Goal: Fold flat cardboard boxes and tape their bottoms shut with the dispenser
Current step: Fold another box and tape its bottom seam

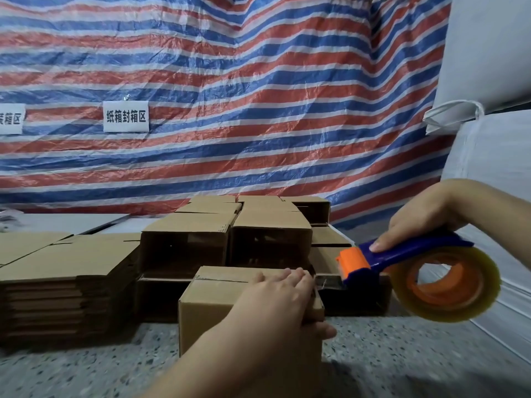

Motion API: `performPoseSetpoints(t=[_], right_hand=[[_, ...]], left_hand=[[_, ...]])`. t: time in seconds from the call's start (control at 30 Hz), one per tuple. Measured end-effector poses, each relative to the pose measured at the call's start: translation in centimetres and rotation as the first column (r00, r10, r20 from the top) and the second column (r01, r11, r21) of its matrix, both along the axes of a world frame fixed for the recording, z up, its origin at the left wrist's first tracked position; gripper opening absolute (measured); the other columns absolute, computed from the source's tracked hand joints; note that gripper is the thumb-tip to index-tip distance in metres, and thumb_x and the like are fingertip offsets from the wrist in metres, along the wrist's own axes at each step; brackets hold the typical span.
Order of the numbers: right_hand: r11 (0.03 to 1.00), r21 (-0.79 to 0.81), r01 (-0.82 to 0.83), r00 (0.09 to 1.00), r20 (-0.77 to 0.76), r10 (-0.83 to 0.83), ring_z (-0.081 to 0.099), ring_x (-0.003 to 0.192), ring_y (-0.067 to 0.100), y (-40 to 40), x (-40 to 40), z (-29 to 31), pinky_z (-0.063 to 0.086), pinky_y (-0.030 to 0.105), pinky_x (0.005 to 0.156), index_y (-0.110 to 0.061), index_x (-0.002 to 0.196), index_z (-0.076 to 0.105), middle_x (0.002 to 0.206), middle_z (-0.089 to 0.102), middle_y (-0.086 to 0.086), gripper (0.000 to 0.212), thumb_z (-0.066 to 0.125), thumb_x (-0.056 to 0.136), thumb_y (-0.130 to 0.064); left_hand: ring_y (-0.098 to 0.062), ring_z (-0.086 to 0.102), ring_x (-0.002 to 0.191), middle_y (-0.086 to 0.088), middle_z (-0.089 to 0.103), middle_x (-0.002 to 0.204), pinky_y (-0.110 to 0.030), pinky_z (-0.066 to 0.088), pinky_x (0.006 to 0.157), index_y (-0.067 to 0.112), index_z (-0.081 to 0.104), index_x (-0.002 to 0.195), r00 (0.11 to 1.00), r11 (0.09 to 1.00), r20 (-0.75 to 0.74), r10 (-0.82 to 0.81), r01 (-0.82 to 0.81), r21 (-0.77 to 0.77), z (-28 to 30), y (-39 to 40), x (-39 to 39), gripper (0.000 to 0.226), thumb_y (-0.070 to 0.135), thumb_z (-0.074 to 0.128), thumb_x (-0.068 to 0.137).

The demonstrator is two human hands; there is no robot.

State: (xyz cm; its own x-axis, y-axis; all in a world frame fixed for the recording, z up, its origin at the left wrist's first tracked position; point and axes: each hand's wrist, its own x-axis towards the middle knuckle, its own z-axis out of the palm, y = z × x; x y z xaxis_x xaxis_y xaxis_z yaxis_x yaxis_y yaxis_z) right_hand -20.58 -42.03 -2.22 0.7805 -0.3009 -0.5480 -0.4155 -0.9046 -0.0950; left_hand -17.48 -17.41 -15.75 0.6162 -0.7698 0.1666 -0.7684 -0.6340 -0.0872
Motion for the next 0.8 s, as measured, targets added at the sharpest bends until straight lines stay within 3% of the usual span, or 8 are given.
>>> performPoseSetpoints(t=[0.13,0.23,0.3,0.4,0.5,0.63,0.7,0.8], right_hand=[[0.953,-0.299,-0.055,0.998,-0.036,0.046,0.073,0.09,0.019,3.2,1.6,-1.9,0.056,0.028,0.08,-0.019,0.108,0.068,0.1,0.075,0.004,0.08,0.063,0.065,-0.087],[0.861,-0.499,-0.101,0.995,-0.071,0.076,0.068,0.085,0.018,5.1,2.5,-4.3,0.055,0.03,0.078,-0.02,0.119,0.066,0.098,0.069,0.001,0.075,0.068,0.072,-0.079],[0.77,-0.621,-0.146,0.989,-0.075,0.127,0.059,0.075,0.015,5.0,2.1,-6.8,0.049,0.028,0.067,-0.023,0.129,0.062,0.091,0.062,-0.003,0.075,0.067,0.075,-0.075],[0.806,-0.589,-0.056,0.972,0.154,0.18,0.057,0.083,0.018,2.6,1.5,-11.3,0.047,0.032,0.072,-0.023,0.123,0.062,0.099,0.062,-0.004,0.072,0.057,0.079,-0.079],[0.843,-0.536,0.048,0.864,0.446,0.233,0.056,0.073,0.011,0.7,1.1,-15.7,0.044,0.028,0.06,-0.025,0.095,0.062,0.084,0.059,-0.008,0.061,0.049,0.082,-0.082],[0.878,-0.455,0.146,0.823,0.549,0.148,0.057,0.07,0.009,0.1,0.7,-21.2,0.042,0.028,0.056,-0.028,0.082,0.051,0.078,0.058,-0.01,0.059,0.044,0.079,-0.087],[0.878,-0.445,0.176,0.785,0.602,0.147,0.059,0.075,0.01,0.1,0.4,-23.0,0.042,0.028,0.059,-0.029,0.084,0.052,0.087,0.064,-0.009,0.06,0.041,0.079,-0.088],[0.877,-0.427,0.22,0.768,0.631,0.114,0.06,0.075,0.01,0.8,-0.1,-23.3,0.048,0.029,0.068,-0.027,0.085,0.058,0.085,0.065,-0.008,0.071,0.028,0.08,-0.091]], left_hand=[[-0.015,0.01,0.151,0.004,0.012,0.165,-0.044,0.014,0.119,0.025,0.012,0.158,0.999,1.0,0.035,-0.006,0.007,-0.028,-0.2,-0.1,0.1,0.084,0.069,0.038,0.092],[-0.015,0.009,0.151,0.005,0.013,0.165,-0.042,0.015,0.119,0.03,0.01,0.157,0.999,0.999,0.04,-0.021,0.023,-0.037,-0.2,0.0,-0.1,0.08,0.069,0.037,0.092],[-0.014,0.01,0.151,0.006,0.012,0.165,-0.042,0.015,0.119,0.033,0.01,0.157,0.999,0.999,0.04,-0.032,0.033,-0.041,-0.1,0.2,-0.2,0.078,0.068,0.036,0.093],[-0.014,0.011,0.15,0.007,0.014,0.164,-0.042,0.016,0.119,0.034,0.014,0.156,0.998,0.998,0.059,-0.028,0.031,-0.05,-0.2,0.2,-0.2,0.075,0.069,0.037,0.093],[-0.014,0.01,0.151,0.008,0.012,0.164,-0.043,0.012,0.12,0.035,0.015,0.155,0.999,0.998,0.046,-0.022,0.025,-0.058,-0.1,0.2,-0.3,0.074,0.069,0.038,0.093],[-0.014,0.011,0.15,0.008,0.013,0.164,-0.042,0.012,0.12,0.036,0.015,0.155,0.998,0.997,0.065,-0.024,0.029,-0.073,-0.3,0.3,-0.4,0.074,0.069,0.037,0.093],[-0.014,0.01,0.15,0.008,0.013,0.164,-0.041,0.012,0.12,0.035,0.015,0.155,0.997,0.997,0.068,-0.025,0.031,-0.076,-0.3,0.3,-0.4,0.074,0.069,0.037,0.093],[-0.014,0.01,0.151,0.009,0.012,0.164,-0.041,0.011,0.121,0.036,0.015,0.155,0.997,0.997,0.072,-0.025,0.03,-0.072,-0.3,0.3,-0.3,0.073,0.069,0.036,0.093]])
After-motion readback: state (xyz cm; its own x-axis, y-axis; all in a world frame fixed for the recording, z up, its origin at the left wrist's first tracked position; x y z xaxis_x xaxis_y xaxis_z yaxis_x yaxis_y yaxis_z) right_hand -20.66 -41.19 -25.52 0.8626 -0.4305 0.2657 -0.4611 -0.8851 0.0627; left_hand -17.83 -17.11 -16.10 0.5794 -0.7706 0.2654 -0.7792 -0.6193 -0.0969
